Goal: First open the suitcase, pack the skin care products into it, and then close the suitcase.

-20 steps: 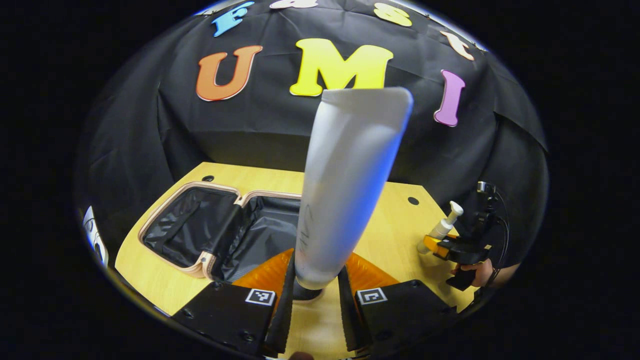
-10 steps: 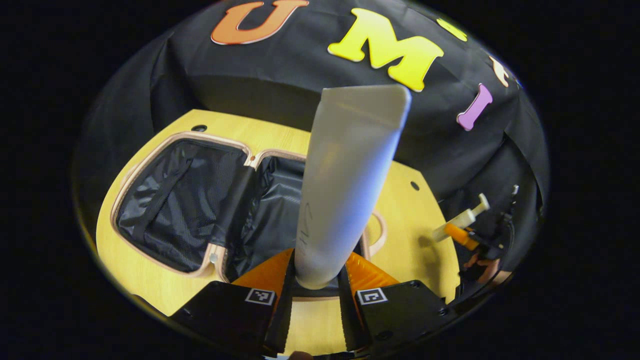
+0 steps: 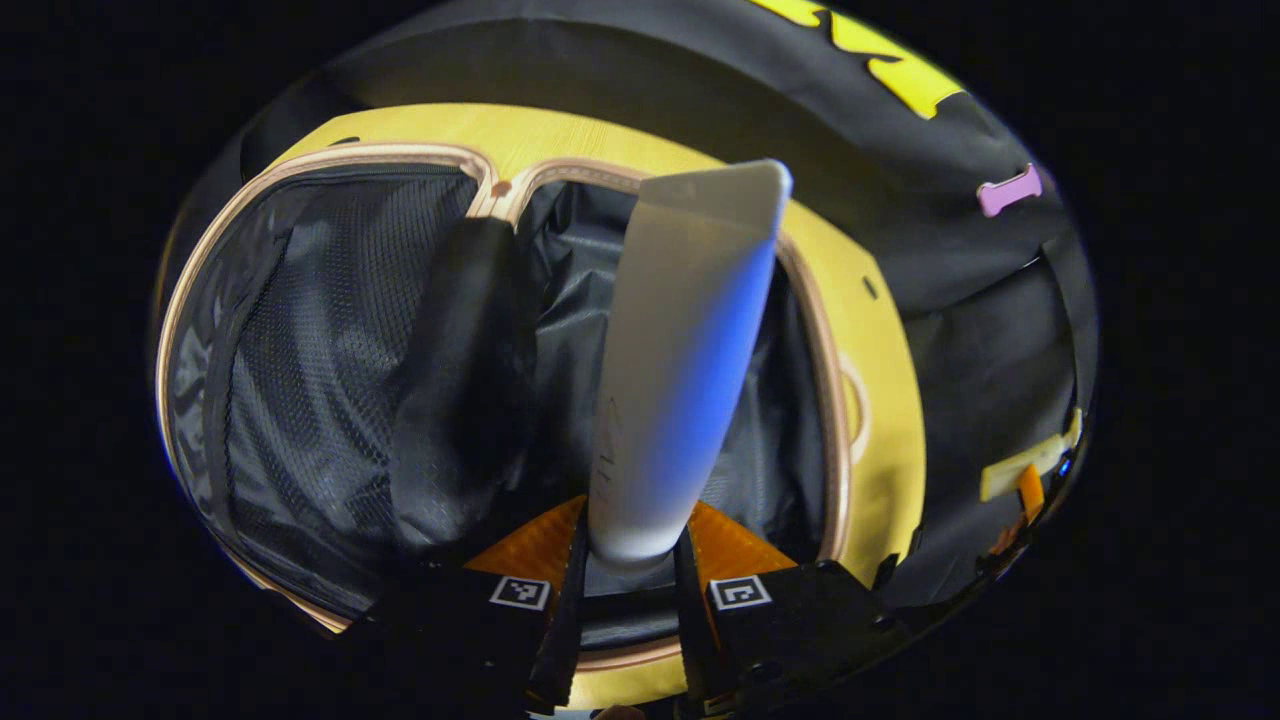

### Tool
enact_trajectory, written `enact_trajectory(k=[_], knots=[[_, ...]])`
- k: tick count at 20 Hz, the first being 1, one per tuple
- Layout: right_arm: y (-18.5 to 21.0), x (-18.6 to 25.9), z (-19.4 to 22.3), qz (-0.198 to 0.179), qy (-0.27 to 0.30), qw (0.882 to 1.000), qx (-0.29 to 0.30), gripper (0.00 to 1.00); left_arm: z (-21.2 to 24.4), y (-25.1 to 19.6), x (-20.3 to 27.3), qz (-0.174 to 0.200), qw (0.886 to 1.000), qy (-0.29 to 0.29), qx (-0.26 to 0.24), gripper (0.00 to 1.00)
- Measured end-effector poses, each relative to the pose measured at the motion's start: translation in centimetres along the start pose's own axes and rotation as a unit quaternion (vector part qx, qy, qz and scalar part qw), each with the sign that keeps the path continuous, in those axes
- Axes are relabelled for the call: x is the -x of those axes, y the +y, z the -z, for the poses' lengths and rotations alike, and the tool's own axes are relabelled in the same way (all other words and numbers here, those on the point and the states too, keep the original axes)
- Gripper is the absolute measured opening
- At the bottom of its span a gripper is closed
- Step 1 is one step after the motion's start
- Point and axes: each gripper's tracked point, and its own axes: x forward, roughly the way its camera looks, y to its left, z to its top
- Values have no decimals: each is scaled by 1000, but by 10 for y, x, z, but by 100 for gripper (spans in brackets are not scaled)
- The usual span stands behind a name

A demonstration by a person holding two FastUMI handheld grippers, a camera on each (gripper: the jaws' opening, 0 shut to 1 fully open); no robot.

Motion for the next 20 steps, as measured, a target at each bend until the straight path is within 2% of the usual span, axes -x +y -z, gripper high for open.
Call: enact_trajectory(k=[5, 6, 7, 9, 10, 12, 14, 15, 16, 17, 18, 20], knots=[[20, 7, -12, -6, -8, 1000, 0, 47, 11, 2, -19, -33, 993, 110, 19, 44], [26, 5, -12, -10, -8, 1000, 2, 47, 14, 4, -21, -43, 992, 117, 17, 51], [31, 3, -11, -12, -5, 1000, 6, 47, 14, 5, -21, -50, 991, 121, 12, 44], [46, -3, -2, -21, 13, 999, 23, 45, 15, 1, -18, -48, 992, 117, 11, 46], [57, -8, 3, -30, 21, 999, 30, 47, 16, -2, -17, -45, 993, 112, 17, 48], [79, -20, 10, -52, 37, 997, 38, 47, 16, -6, -9, -36, 994, 97, 33, 55], [99, -34, 15, -69, 53, 995, 49, 47, 15, -10, 6, -32, 997, 69, 34, 67], [110, -41, 16, -78, 59, 994, 56, 47, 14, -12, 15, -30, 998, 44, 36, 84], [121, -50, 18, -86, 66, 992, 62, 47, 12, -14, 28, -30, 999, 13, 38, 77], [131, -61, 21, -91, 76, 991, 68, 47, 9, -17, 44, -28, 999, -26, 35, 89], [142, -74, 25, -98, 88, 989, 72, 47, 7, -21, 60, -27, 997, -70, 21, 77], [161, -103, 36, -105, 122, 984, 71, 47, 18, -23, 87, -50, 989, -133, -25, 79]])
